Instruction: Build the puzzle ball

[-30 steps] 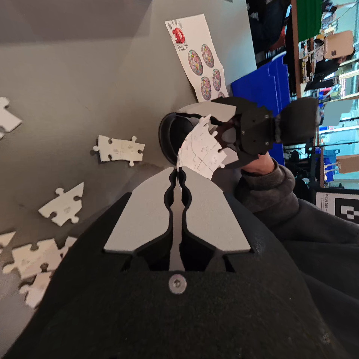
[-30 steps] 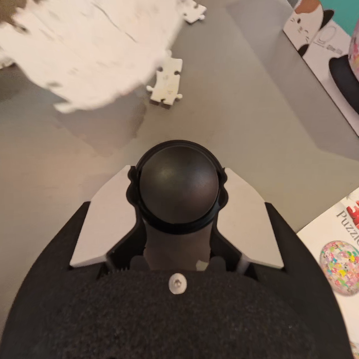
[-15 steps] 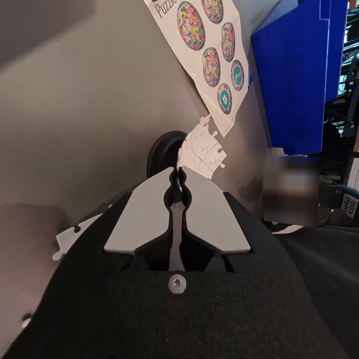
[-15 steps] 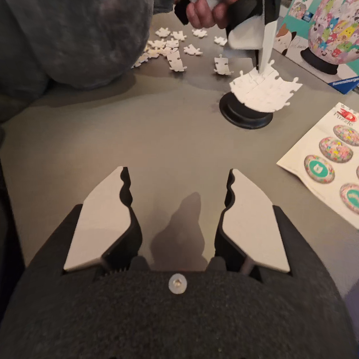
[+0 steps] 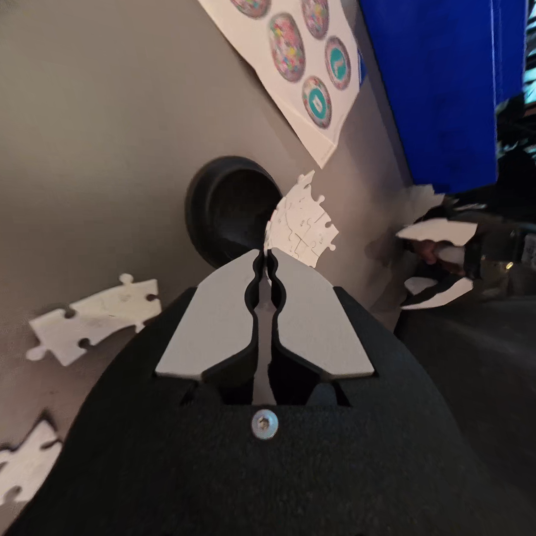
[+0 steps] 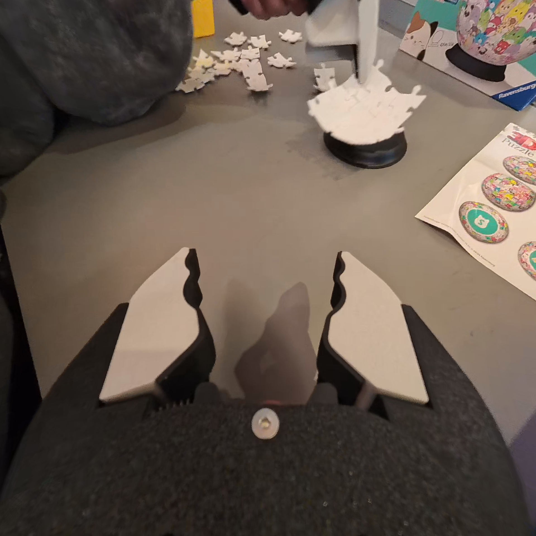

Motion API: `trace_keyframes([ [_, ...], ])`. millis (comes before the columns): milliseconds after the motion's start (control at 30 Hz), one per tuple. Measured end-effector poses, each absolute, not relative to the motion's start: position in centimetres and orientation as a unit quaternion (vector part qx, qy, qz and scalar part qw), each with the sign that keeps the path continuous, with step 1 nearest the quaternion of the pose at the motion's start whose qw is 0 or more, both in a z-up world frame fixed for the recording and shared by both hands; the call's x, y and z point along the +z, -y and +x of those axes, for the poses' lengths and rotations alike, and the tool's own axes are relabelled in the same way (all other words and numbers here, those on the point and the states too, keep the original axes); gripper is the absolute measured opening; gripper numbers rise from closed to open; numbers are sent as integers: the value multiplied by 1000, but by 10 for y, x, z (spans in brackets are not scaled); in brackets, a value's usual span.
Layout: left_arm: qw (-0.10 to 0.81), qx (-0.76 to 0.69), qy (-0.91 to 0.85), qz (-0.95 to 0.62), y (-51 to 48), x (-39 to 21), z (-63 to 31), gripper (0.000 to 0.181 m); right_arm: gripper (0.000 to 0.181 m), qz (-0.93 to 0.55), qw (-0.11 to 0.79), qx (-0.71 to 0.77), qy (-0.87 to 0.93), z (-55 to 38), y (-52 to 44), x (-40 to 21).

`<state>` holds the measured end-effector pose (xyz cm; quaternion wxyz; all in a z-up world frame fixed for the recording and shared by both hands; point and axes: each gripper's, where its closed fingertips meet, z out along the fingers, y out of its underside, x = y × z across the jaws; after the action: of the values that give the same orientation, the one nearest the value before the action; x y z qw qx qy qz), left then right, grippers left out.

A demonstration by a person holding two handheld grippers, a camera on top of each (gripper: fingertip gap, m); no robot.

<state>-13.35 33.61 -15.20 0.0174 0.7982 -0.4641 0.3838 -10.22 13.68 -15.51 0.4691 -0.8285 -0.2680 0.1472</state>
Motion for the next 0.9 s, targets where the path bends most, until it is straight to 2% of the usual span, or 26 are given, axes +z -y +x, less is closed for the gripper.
trace_keyframes([
  [100,0,371,505,779,-302,-154,-143,2,88,-830,467,149,264,-100,-135,-157],
  [267,26,402,488,774,-261,-157,-151,2,87,-834,460,149,266,-100,-134,-159],
  [467,51,402,460,790,-248,-174,-167,2,87,-834,456,135,282,-104,-130,-161],
  [900,32,418,427,801,-244,-183,-168,4,88,-834,460,128,278,-102,-126,-159],
])
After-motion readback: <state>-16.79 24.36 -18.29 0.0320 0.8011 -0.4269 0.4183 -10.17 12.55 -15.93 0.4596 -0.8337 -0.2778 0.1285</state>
